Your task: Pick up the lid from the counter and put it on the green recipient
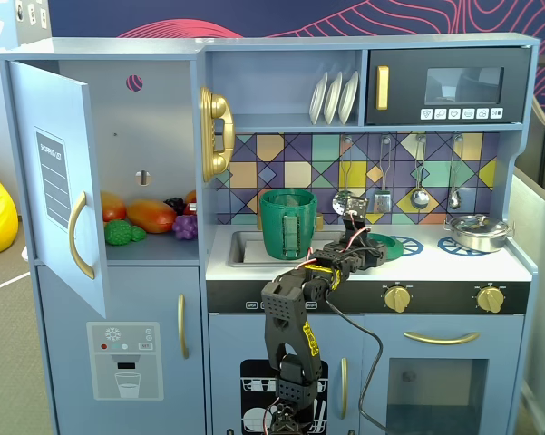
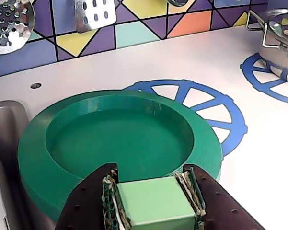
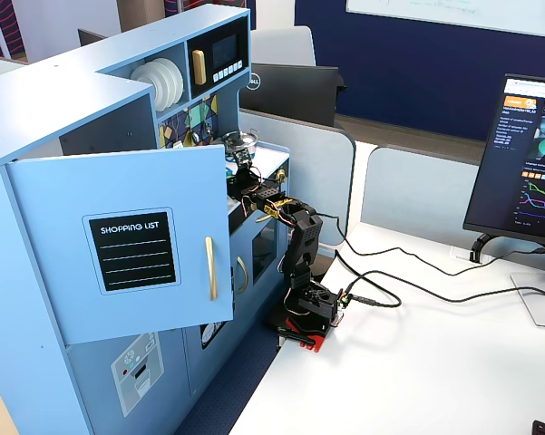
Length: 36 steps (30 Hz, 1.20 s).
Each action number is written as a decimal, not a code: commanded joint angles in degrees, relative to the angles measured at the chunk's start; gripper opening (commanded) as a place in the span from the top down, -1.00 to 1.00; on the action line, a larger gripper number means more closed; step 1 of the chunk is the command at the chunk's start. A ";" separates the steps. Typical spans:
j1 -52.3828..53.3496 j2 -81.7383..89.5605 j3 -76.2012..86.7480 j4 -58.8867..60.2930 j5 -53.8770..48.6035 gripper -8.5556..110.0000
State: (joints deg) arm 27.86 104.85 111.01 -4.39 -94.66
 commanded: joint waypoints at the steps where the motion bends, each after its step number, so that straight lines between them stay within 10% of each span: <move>1: 1.93 6.77 -5.89 -0.18 -1.14 0.86; 36: -20.30 11.51 -37.09 32.78 -4.31 0.86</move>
State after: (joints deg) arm 9.93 116.10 78.49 27.51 -99.32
